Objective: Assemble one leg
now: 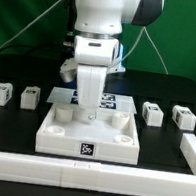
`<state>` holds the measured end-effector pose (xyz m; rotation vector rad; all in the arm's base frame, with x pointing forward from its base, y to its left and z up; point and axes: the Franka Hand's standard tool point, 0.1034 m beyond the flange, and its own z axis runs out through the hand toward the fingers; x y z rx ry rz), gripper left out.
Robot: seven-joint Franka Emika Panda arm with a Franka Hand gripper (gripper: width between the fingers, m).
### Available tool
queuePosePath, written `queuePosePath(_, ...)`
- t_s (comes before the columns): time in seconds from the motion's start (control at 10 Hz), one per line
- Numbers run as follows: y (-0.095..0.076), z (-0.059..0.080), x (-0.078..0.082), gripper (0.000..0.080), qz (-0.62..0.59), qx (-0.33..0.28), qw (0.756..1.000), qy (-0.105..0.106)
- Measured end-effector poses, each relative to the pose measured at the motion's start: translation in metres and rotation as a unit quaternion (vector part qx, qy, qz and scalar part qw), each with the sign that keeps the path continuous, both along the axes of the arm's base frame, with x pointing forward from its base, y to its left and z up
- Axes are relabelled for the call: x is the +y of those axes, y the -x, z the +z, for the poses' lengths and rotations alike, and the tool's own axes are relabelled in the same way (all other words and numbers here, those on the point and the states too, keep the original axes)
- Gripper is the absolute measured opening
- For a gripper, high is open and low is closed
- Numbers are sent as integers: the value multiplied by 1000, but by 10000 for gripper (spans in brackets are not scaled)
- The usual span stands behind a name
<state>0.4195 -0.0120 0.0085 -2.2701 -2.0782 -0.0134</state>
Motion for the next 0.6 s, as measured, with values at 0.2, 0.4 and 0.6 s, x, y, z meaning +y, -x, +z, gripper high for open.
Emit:
queuePosePath(0.2,2,-2,-2,650,-3,3,1000,-1)
queuePosePath(0.4,2,-3,-2,474,-3,3,1000,-1)
queuePosePath(0.6,2,-3,-2,282,-3,3,1000,-1)
